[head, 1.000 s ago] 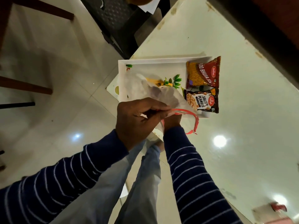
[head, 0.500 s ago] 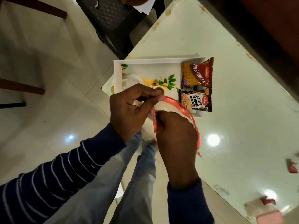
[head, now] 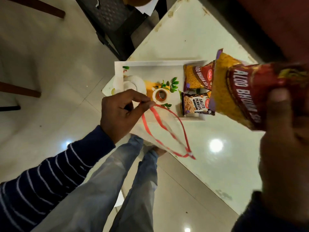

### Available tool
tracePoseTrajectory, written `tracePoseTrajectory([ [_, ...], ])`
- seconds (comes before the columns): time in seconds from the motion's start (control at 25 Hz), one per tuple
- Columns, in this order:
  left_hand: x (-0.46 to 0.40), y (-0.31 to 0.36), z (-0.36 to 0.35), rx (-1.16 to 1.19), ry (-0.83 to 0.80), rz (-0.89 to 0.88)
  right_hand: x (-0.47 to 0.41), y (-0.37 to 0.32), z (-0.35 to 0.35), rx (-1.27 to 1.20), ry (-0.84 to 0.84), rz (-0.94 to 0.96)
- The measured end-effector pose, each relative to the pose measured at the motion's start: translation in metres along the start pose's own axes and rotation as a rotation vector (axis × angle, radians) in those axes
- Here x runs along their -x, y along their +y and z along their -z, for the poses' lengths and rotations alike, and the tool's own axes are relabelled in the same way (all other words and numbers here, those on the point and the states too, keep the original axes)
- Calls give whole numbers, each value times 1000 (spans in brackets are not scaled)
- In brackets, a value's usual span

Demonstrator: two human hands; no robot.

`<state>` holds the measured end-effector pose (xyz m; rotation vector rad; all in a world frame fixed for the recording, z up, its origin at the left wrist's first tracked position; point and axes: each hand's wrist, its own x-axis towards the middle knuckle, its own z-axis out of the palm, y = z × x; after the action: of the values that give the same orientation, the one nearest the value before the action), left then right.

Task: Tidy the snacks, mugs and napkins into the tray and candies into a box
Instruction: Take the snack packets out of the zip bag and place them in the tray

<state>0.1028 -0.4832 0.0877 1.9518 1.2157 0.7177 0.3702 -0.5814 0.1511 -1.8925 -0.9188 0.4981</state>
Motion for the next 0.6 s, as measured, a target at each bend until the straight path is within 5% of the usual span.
tracePoseTrajectory([
  [0.16, 9, -3, 10, -39, -67, -116, -15, 64, -60, 94, -201, -209],
  [0.4, 5, -5, 9, 19, -102, -157, -12, 154, -129, -175, -336, -579],
  [0.52, 0, -9, 10, 52, -102, -125, -15, 154, -140, 307, -310, -476],
  [0.6, -2, -9, 10, 36, -89, -100, -10, 125, -128, 442, -131, -315],
])
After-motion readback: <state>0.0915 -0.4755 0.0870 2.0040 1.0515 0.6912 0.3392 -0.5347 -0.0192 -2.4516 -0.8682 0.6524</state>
